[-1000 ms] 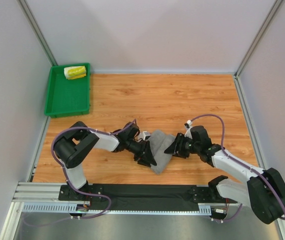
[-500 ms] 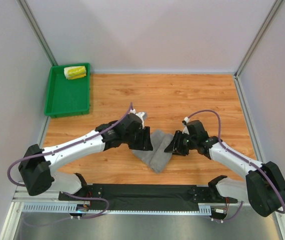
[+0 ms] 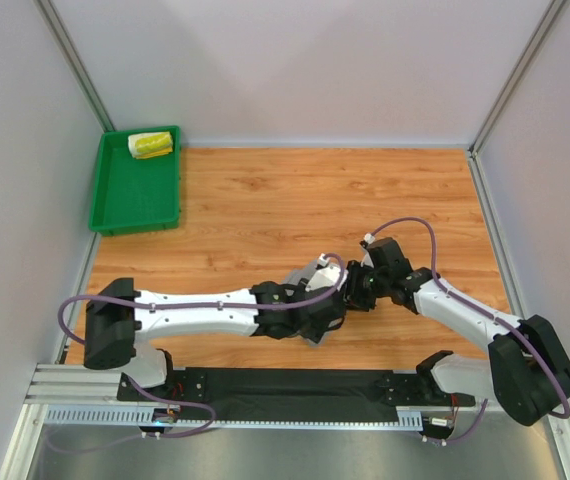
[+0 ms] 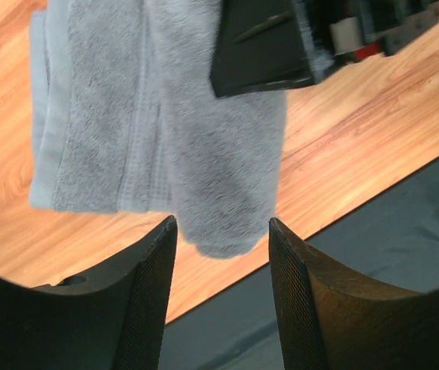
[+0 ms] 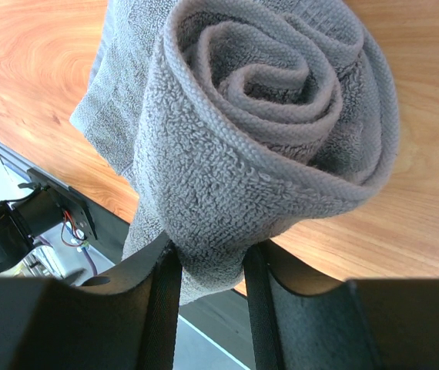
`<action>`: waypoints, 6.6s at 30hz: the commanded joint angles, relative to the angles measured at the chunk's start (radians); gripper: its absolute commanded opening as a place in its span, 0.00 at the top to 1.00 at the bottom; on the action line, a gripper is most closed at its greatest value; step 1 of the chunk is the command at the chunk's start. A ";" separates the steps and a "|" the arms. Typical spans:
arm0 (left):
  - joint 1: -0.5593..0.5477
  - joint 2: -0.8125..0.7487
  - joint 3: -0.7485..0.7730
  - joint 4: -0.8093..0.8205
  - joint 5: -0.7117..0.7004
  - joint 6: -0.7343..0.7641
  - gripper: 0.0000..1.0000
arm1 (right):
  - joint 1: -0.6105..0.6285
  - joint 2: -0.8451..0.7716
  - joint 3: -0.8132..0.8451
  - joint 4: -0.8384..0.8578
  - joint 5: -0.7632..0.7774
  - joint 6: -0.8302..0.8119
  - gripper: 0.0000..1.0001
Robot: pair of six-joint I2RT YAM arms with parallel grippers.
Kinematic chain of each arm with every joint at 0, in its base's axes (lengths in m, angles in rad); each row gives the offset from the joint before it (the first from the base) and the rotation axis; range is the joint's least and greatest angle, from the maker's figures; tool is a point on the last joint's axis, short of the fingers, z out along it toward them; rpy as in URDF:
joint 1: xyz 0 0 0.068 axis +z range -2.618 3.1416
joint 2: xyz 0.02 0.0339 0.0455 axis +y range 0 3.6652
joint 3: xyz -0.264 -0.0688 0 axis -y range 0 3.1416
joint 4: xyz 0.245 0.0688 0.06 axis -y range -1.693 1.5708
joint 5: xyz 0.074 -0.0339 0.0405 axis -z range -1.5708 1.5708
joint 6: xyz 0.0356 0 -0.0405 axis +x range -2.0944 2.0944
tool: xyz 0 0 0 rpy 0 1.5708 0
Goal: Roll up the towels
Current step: Roll the towel
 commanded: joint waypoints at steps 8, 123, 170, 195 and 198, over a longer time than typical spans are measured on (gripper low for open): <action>-0.061 0.147 0.098 -0.013 -0.099 0.017 0.42 | 0.012 0.006 0.030 -0.051 0.003 -0.010 0.65; 0.114 0.176 0.216 -0.375 0.042 -0.089 0.39 | 0.060 -0.112 -0.086 -0.088 0.179 0.015 0.73; -0.059 0.192 0.254 -0.148 0.085 -0.048 0.33 | 0.072 -0.057 -0.003 -0.146 0.167 -0.014 0.73; -0.062 0.400 0.158 -0.029 0.149 -0.035 0.33 | 0.072 -0.070 0.021 -0.175 0.150 -0.019 0.73; -0.062 0.426 0.167 -0.024 0.169 -0.035 0.32 | 0.072 -0.070 0.023 -0.175 0.149 -0.018 0.73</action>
